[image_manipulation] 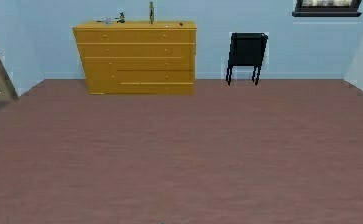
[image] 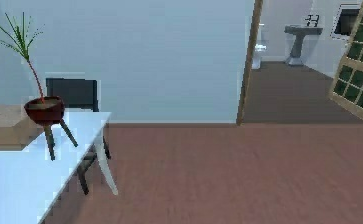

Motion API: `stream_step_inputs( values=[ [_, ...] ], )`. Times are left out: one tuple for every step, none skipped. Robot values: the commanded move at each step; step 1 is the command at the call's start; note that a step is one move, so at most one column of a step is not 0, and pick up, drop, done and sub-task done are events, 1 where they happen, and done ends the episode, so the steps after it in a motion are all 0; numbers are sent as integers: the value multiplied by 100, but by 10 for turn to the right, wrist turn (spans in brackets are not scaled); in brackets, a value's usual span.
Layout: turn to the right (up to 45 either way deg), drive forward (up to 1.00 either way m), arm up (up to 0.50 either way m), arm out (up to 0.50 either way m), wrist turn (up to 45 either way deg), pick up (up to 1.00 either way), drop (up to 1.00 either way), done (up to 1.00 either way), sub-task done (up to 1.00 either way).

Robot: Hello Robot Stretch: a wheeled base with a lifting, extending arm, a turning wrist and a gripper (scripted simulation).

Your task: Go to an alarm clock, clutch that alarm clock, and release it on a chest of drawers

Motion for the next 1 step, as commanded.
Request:
stream_step_inputs(
  values=[
    [450,0,0,0,0,0,0,0,0]
  ],
)
